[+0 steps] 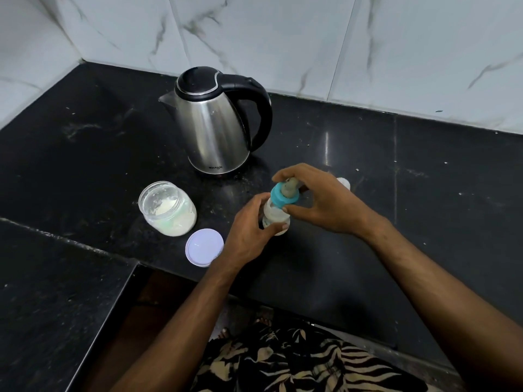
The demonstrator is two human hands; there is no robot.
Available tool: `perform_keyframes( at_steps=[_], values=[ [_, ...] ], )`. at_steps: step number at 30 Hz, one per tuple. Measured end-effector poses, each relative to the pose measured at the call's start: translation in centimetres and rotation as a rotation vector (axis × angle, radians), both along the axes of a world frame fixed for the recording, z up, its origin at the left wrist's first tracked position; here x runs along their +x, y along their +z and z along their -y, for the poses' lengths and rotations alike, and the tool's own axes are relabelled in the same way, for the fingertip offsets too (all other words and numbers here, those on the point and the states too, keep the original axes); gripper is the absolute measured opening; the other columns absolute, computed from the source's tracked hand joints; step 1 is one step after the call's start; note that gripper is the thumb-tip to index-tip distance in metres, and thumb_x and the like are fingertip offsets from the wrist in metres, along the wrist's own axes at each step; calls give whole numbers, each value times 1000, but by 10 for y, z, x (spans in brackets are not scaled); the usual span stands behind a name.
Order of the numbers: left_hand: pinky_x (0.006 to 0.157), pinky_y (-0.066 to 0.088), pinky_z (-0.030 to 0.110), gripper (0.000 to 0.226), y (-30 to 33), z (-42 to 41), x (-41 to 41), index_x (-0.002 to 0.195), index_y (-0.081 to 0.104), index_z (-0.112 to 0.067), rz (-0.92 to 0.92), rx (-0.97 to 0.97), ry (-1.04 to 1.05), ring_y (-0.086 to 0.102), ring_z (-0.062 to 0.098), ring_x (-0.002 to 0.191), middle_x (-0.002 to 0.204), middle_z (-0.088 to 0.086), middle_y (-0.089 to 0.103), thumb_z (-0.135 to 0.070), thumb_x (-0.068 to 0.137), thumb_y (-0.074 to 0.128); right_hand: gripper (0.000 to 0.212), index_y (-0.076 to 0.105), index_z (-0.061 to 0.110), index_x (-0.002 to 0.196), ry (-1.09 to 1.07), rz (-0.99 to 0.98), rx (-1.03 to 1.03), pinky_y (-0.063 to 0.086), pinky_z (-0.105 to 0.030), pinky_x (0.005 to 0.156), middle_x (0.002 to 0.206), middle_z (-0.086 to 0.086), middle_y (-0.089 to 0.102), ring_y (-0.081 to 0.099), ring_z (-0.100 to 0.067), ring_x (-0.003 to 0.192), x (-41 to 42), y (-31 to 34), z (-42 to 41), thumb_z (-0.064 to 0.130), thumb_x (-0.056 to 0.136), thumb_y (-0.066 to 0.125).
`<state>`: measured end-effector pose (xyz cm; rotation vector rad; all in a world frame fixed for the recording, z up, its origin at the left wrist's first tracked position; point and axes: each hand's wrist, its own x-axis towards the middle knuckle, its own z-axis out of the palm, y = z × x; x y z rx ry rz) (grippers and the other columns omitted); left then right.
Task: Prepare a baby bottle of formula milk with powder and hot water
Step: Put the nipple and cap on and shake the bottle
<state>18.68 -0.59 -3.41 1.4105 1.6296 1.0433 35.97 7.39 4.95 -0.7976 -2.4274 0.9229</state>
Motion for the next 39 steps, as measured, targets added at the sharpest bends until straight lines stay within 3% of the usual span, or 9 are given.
perform_keyframes(
  at_steps=[7,11,17,20,24,30,32,37,39],
  values=[
    [94,45,14,58,-1,0,1,134,50,-27,-5,-33,7,58,-2,112,127,-15,59,-28,83,79,55,52,21,132,38,77,7,50,-29,97,129,4,59,57,-8,115,-12,-11,-3,17,82,76],
    [101,48,24,57,-2,0,1,132,52,-25,-25,6,5,58,3,117,129,-10,61,-26,83,79,58,51,22,134,20,97,6,49,-30,99,131,5,58,55,-7,115,-14,-18,2,17,82,77],
    [99,53,34,57,-3,2,0,131,53,-28,-4,39,7,61,3,115,125,-11,64,-29,81,81,61,51,23,133,-63,76,-1,50,-33,97,126,7,57,54,-9,113,-14,-24,8,22,79,80],
    [99,53,34,51,0,3,0,130,53,-29,3,62,3,61,3,114,124,-11,64,-34,85,76,66,51,24,132,-106,131,44,52,-34,92,120,7,56,53,-9,107,-14,-25,8,37,76,81],
    [98,53,35,51,-1,3,1,129,55,-28,28,59,10,62,3,112,122,-11,66,-30,83,77,69,54,24,127,-218,132,130,55,-32,83,108,9,57,55,-6,97,-8,-24,10,66,73,65],
    [99,53,36,51,-1,3,0,129,53,-31,12,68,-4,61,4,115,124,-13,64,-35,82,73,71,42,19,146,-8,85,-25,44,-30,106,135,5,52,49,-9,124,-6,-29,11,32,85,74],
    [99,53,37,52,-1,3,0,130,53,-30,9,67,-4,61,5,116,124,-13,64,-37,81,71,71,43,19,145,-21,64,-16,44,-31,106,131,5,55,51,-9,122,-7,-34,13,31,83,75],
    [98,49,23,50,-1,2,-1,129,52,-33,-3,47,-19,59,0,115,124,-16,62,-28,86,76,69,49,23,137,-184,65,42,53,-36,92,111,5,57,57,-11,103,-4,-36,9,45,78,75],
    [97,48,19,51,-2,2,-1,129,51,-33,-11,40,-21,58,-2,114,123,-18,61,-26,85,77,68,48,22,139,-161,60,32,52,-34,94,114,4,56,56,-10,105,-3,-36,8,40,79,76]
  ],
)
